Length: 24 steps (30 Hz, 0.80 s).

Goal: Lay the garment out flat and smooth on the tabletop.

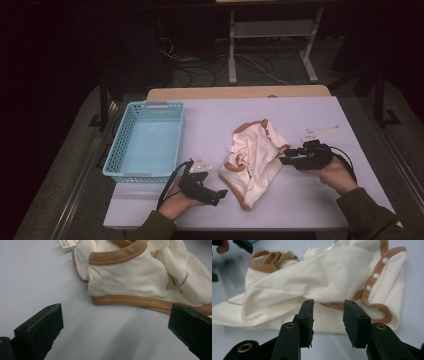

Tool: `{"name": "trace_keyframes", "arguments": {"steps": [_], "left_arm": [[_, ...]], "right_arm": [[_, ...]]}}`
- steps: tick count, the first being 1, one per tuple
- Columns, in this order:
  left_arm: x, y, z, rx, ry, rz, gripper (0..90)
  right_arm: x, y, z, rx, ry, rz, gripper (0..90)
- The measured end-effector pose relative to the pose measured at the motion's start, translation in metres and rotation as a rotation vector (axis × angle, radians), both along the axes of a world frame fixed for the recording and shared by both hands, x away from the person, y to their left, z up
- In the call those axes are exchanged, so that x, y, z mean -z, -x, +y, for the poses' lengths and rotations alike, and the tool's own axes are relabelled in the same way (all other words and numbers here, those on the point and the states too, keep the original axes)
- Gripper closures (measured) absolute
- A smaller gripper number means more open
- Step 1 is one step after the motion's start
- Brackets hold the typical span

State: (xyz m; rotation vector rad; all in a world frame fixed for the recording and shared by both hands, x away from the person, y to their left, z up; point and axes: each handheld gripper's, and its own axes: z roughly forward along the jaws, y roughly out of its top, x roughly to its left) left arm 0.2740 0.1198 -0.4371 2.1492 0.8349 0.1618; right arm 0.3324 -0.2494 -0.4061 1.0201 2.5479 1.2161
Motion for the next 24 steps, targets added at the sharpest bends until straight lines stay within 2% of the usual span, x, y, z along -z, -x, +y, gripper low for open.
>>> {"name": "trace_keyframes", "arguments": {"steps": [4,10,24], "left_arm": [[0.0,0.0,0.0,0.0,-0.001,0.001,0.0],[0.0,0.001,-0.001,-0.009,0.006,0.003,0.0],[0.0,0.001,-0.001,-0.011,0.006,0.006,0.0]], "right_arm": [[-0.003,-0.01,0.0,0.035,-0.021,-0.015,58.6],[-0.003,-0.025,0.003,0.073,-0.008,-0.024,60.1],[0.007,-0.049,-0.008,0.16,0.014,-0.001,59.7]]}}
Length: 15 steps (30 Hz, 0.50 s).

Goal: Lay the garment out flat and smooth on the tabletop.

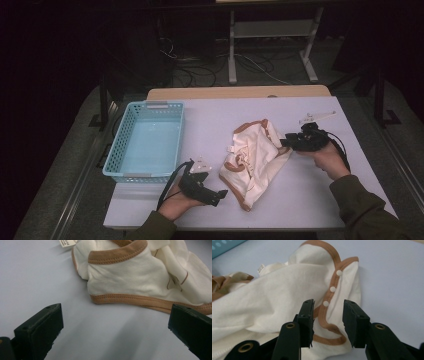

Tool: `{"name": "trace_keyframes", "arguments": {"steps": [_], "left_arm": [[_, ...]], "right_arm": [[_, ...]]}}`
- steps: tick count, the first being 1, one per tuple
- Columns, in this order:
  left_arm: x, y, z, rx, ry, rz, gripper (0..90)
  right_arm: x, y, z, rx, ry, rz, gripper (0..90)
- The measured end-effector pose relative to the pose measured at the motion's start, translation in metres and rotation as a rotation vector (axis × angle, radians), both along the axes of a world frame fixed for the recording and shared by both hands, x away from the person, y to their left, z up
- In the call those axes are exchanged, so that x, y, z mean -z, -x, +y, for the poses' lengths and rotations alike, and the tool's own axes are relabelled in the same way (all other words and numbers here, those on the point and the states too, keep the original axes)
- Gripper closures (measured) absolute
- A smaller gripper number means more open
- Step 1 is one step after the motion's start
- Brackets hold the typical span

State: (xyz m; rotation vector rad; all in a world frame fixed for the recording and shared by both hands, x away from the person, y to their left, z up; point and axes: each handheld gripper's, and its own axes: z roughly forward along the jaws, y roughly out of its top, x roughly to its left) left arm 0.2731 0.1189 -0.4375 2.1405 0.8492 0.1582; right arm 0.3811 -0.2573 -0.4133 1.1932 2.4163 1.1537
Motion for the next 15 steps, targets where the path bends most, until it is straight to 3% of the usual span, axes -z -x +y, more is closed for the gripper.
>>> {"name": "trace_keyframes", "arguments": {"steps": [15], "left_arm": [[-0.001,0.0,0.001,0.007,-0.007,-0.001,0.0]], "right_arm": [[0.019,-0.009,0.005,-0.02,0.068,0.034,54.1]]}}
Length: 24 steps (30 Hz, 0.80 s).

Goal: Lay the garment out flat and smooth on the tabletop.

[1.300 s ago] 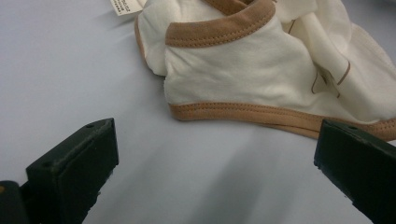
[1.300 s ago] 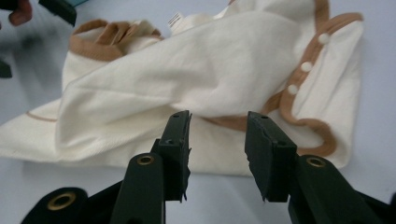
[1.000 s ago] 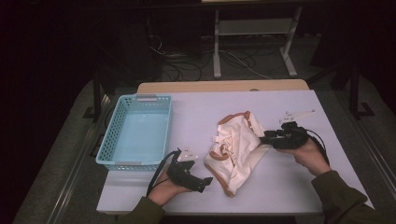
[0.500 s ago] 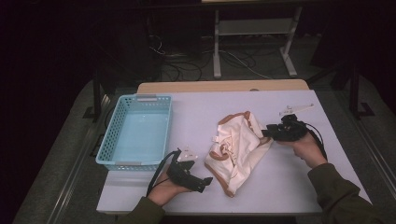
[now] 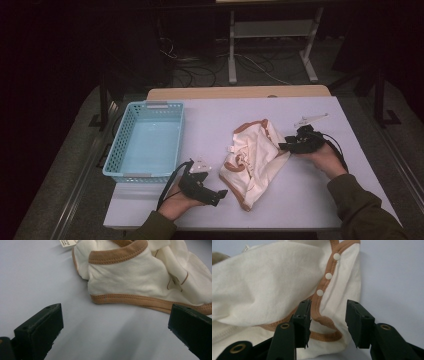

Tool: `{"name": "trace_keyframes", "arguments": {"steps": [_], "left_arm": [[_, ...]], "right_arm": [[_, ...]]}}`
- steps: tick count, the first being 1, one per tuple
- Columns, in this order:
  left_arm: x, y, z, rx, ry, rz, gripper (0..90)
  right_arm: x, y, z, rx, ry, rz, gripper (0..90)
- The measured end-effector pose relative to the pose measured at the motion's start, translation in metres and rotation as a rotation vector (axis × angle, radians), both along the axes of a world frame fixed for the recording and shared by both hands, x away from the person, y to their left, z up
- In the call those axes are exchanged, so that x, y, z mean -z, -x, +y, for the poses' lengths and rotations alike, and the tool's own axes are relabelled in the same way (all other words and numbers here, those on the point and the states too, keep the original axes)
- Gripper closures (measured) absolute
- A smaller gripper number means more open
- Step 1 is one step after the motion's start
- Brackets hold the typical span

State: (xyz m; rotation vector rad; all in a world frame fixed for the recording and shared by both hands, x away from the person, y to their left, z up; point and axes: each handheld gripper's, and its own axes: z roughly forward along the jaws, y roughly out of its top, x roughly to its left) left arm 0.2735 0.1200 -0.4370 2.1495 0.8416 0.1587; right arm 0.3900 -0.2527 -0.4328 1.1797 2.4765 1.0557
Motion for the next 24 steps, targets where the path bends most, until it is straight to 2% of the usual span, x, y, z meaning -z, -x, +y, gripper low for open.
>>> {"name": "trace_keyframes", "arguments": {"steps": [4,6,11,16,24], "left_arm": [[0.0,0.0,0.0,0.001,-0.002,-0.001,0.0],[0.0,0.0,0.0,0.001,-0.003,-0.001,0.0],[0.0,0.0,0.001,0.001,-0.002,-0.002,0.0],[0.0,0.0,0.001,-0.001,-0.002,-0.001,0.0],[0.0,0.0,0.001,0.001,-0.001,-0.002,0.0]], "right_arm": [[0.006,-0.001,0.004,-0.015,0.049,0.004,55.8],[0.007,-0.001,0.005,-0.017,0.055,0.005,59.1],[0.006,0.0,0.005,-0.023,0.057,-0.001,75.5],[0.002,0.0,0.0,-0.008,0.032,-0.001,83.3],[-0.006,0.003,-0.008,0.002,-0.018,-0.013,83.7]]}}
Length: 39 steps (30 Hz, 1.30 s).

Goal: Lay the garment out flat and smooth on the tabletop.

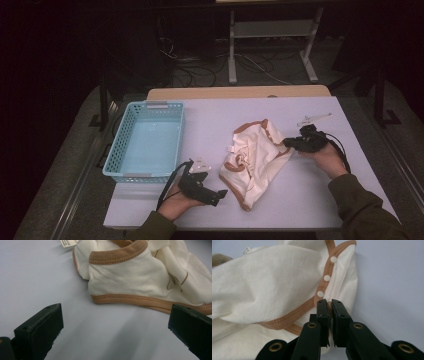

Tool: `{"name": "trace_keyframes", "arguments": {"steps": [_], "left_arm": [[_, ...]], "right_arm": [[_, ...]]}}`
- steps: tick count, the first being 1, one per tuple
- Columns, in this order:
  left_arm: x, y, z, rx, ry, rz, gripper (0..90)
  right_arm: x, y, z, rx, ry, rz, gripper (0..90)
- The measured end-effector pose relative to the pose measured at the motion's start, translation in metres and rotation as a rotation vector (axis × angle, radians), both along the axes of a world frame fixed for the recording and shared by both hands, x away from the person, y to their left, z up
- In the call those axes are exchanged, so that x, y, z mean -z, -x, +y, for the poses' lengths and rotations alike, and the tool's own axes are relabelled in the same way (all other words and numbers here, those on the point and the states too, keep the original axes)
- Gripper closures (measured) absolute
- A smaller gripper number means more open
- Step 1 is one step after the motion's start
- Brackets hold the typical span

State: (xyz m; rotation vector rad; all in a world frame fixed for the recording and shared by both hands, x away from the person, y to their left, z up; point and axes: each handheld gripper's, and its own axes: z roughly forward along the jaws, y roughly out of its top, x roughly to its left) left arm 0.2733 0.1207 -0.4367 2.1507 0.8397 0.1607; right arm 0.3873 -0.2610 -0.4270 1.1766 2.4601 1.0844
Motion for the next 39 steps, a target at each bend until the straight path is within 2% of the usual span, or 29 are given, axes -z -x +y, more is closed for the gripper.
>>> {"name": "trace_keyframes", "arguments": {"steps": [3,14,30,39], "left_arm": [[0.0,0.0,0.0,-0.011,0.011,0.001,0.0],[0.0,0.0,-0.001,-0.009,0.011,0.001,0.0],[0.0,0.0,-0.001,-0.006,0.011,0.0,0.0],[0.0,0.0,-0.001,-0.006,0.01,0.0,0.0]], "right_arm": [[-0.003,0.002,-0.003,0.006,-0.009,-0.005,83.7],[-0.016,0.013,-0.023,0.036,-0.043,-0.025,83.9],[-0.017,0.022,-0.04,0.064,-0.02,-0.03,84.0],[-0.018,0.026,-0.054,0.098,-0.01,-0.03,84.1]]}}
